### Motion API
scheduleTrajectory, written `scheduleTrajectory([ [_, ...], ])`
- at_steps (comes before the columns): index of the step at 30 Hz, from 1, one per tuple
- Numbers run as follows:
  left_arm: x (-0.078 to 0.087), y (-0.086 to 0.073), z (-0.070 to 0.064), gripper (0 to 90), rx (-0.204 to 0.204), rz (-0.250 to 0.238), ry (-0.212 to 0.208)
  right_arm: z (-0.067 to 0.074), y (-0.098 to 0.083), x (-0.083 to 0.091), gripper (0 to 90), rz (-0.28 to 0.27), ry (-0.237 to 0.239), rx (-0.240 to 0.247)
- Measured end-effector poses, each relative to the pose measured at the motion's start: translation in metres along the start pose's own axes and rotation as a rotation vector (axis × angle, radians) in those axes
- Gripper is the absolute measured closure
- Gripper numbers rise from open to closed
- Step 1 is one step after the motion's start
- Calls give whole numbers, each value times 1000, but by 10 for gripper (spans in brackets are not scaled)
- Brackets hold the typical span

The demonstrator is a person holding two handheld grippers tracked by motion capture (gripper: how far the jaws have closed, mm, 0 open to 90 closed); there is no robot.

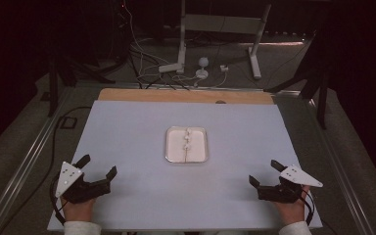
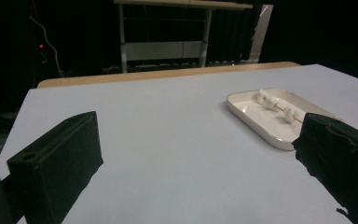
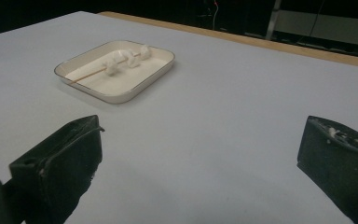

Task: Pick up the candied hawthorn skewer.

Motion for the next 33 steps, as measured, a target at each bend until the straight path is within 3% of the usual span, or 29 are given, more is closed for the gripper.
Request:
scheduleTrajectory([
  [4,0,-1,2,9,-9,1,10,-1,1,-1,0,-7,3,-12],
  [15,-1,2,1,10,35,53,20,-3,3,-3,0,-27,-6,-17],
  [25,-12,13,-9,9,22,95,-13,-5,3,-2,0,-28,-14,-27],
  [33,-23,24,-14,10,21,87,-39,-7,2,-2,0,-24,-20,-29],
])
Point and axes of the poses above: each handheld gripper's, and its own axes: x roughly backward along the jaws, y roughly out of its top, z roughly to its left, the point moved 9 cm from there along -x, roughly forward along the jaws, and after that the axes turned 2 degrees about -y, right-handed, at the moved point
